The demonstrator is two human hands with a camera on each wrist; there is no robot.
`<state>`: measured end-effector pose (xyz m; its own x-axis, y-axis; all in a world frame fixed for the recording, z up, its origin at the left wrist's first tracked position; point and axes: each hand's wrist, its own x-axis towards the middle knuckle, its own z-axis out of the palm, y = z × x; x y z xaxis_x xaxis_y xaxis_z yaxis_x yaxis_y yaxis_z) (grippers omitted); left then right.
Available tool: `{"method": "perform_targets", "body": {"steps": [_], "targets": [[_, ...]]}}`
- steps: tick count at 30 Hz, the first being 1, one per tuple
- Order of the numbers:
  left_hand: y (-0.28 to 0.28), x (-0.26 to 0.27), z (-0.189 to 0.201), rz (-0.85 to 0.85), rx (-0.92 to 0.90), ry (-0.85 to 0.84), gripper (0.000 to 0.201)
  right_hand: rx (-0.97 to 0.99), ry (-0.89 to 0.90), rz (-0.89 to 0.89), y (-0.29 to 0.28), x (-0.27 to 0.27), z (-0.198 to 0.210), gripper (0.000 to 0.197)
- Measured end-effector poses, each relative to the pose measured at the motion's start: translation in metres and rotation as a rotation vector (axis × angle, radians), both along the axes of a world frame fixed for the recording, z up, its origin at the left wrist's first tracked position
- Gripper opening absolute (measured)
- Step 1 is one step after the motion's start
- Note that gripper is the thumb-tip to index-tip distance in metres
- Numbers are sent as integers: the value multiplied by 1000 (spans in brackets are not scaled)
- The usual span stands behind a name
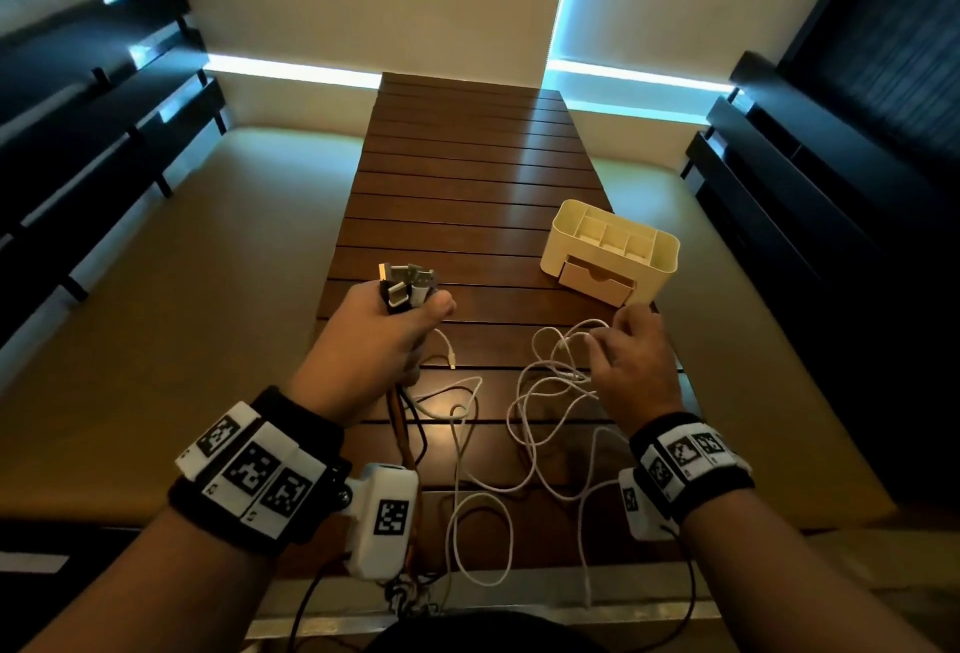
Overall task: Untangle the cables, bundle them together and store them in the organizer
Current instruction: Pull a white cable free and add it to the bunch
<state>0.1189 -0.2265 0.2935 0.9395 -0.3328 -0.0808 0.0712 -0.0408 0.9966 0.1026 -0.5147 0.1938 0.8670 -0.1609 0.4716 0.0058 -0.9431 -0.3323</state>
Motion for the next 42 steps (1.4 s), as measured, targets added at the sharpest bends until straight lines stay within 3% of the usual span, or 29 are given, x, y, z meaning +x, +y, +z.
{"method": "perform_targets", "body": {"steps": [3, 7, 10, 13, 17, 19, 22, 25, 28, 32, 40, 42], "targets": [[1, -3, 0, 0, -20, 5, 24, 47, 55, -6, 0, -3, -1, 18], [2, -8, 0, 8, -40, 6, 29, 113, 229, -200, -2, -6, 2, 17], [4, -10, -2, 26, -45, 6, 28, 279, 411, -371, -1, -4, 6, 16], [5, -12, -3, 21, -61, 16, 28, 350, 411, -375, -1, -4, 4, 16], [5, -12, -5, 20, -62, -1, 29, 225, 195, -203, 6, -8, 8, 13], [4, -12, -6, 40, -65, -2, 31, 348, 54, -94, 13, -9, 17, 10], [-2, -9, -9, 75, -110, 11, 38, 656, -19, 20, 35, -13, 45, 4], [-11, -7, -11, 110, -156, -11, 29, 844, 40, 150, 59, -17, 66, 4], [-21, -6, -11, 122, -210, -1, 15, 895, 109, 283, 77, -19, 75, 7], [-26, -3, -12, 165, -253, 42, 23, 1035, 130, 415, 84, -17, 84, 9], [-32, -3, -10, 85, -260, -50, 50, 828, 401, 592, 79, -13, 71, 8], [-33, -2, -9, 55, -216, -100, 41, 806, 402, 594, 79, -13, 67, 4]]}}
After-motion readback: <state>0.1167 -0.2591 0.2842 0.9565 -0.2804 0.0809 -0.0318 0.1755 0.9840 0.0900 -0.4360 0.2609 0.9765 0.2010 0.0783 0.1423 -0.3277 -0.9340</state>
